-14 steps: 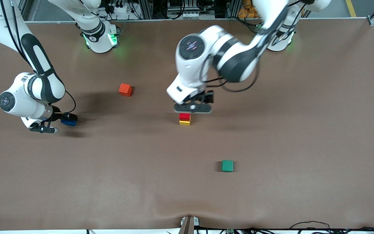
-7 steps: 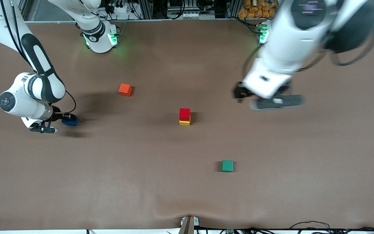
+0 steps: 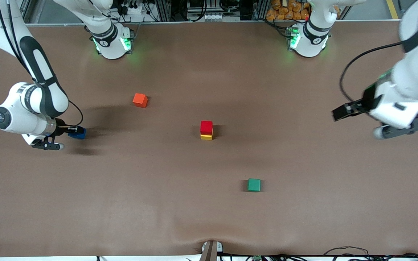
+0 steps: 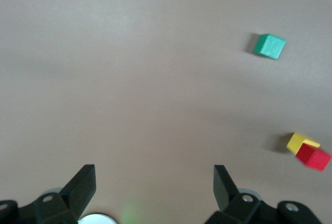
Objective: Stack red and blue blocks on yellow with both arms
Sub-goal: 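Grasp the blue cube with the right gripper while the left retracts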
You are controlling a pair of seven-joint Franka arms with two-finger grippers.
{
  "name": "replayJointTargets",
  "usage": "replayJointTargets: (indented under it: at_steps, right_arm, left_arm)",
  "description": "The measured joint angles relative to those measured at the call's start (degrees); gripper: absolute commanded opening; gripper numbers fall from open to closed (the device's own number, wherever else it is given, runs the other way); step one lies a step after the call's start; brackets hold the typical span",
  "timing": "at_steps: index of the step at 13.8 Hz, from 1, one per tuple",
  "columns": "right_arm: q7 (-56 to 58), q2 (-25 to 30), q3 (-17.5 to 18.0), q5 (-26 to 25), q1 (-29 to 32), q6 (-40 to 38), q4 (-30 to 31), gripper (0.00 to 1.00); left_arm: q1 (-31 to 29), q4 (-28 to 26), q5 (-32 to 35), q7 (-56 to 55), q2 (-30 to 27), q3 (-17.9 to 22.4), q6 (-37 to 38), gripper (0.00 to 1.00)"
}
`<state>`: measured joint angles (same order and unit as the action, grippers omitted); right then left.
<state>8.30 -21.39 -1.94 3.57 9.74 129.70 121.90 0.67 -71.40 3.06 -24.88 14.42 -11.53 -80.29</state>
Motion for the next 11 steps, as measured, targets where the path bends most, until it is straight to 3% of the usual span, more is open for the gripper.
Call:
replayJointTargets:
  at_steps: [4,7,11]
  right_arm:
    - [0.15,3.13,1.21,0.01,-2.67,-5.0,-1.99,0.06]
    - [-0.05,6.15,1.42,0.05,-7.04,-16.23,-8.09,0.05]
    - [-0.14,6.88,1.5,0.27,-9.89,-28.24,-17.68,0.05]
  left_arm:
    - [-3.02,-1.19,0.0,3.47,-3.79,-0.02,2.82,1.0]
    - [-4.71,-3.14,0.0,6.91,-5.41,-0.06,2.37,1.0]
    - [-5.62,-11.56,0.0,8.07,-10.66,-0.19,-3.42,1.0]
